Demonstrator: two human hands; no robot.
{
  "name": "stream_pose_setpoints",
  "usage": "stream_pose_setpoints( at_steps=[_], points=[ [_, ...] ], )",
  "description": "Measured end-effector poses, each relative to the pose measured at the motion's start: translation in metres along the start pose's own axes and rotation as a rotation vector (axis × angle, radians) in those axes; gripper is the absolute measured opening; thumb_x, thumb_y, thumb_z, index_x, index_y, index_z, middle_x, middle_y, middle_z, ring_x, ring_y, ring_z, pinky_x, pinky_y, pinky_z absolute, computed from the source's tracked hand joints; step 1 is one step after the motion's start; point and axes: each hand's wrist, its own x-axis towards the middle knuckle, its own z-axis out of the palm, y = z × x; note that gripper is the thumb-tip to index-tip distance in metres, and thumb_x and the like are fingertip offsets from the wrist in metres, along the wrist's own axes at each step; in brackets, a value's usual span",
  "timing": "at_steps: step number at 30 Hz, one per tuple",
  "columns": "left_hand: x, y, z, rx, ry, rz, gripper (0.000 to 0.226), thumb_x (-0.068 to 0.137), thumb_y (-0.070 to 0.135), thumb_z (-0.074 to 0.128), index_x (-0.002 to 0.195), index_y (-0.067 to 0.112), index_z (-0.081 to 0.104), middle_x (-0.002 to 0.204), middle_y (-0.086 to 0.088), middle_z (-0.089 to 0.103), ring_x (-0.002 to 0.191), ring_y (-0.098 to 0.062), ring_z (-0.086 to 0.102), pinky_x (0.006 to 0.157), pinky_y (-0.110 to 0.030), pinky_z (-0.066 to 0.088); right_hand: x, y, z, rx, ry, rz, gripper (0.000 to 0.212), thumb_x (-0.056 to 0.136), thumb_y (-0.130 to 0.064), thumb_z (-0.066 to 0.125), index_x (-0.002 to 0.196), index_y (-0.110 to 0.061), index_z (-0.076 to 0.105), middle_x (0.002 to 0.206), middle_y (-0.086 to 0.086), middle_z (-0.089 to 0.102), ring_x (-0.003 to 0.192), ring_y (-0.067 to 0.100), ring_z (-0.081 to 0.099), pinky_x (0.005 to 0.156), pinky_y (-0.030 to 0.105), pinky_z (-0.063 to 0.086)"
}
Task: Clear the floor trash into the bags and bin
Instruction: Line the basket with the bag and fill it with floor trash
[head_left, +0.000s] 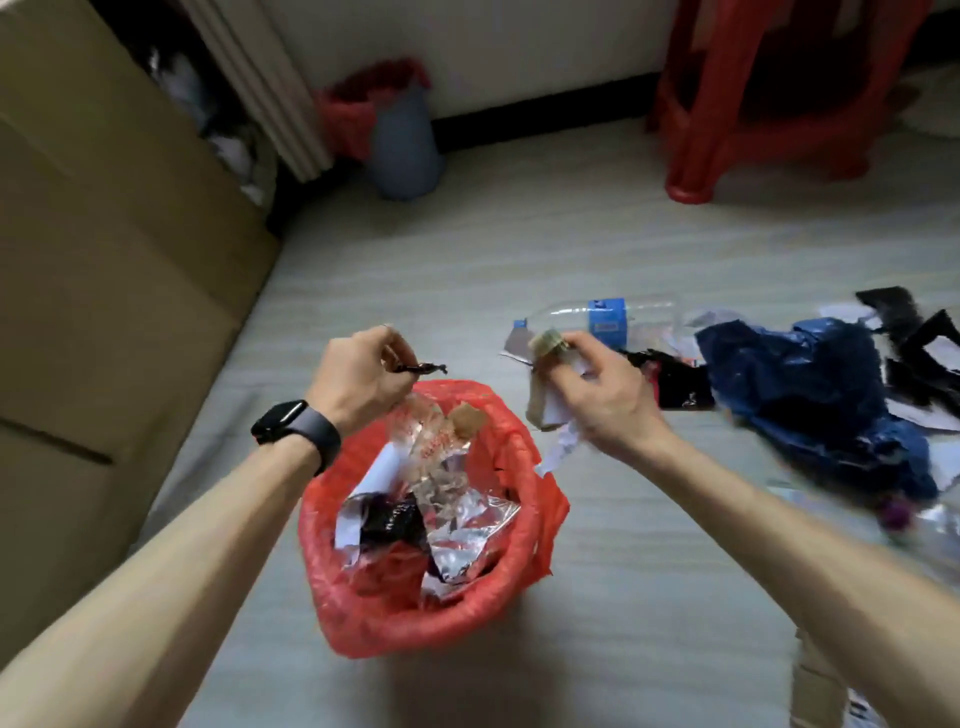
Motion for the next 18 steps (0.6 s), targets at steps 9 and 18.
stream_pose_setpoints(
  at_steps=[9,18],
  points=[
    [-0.093,-0.076,0.085,0.116,-0.365,0.007,0.069,0.083,0.054,0.054,0.147,0.035,0.036,0.155,0.004,0.029,0.133,-0.026,0.041,0.110,-0.037,0.037,-0.043,0.000,0.111,-0.843,-0.692,-0.246,0.065,0.095,-0.042,0.047,0.151,-0.024,0.020,0.139,0.014,0.040,0.103,0.041,0.060,0.084,0.044,0.048],
    [-0.085,-0.102,0.165,0.360,-0.655,-0.026,0.103,0.083,0.058,0.064,0.156,0.027,-0.002,0.163,-0.003,-0.001,0.129,-0.042,0.040,0.110,-0.046,0.036,-0.037,0.036,0.182,-1.199,-0.919,-0.067,0.065,0.104,-0.020,0.037,0.155,-0.002,0.000,0.161,0.019,0.000,0.142,0.043,0.025,0.104,0.048,0.041]
  ],
)
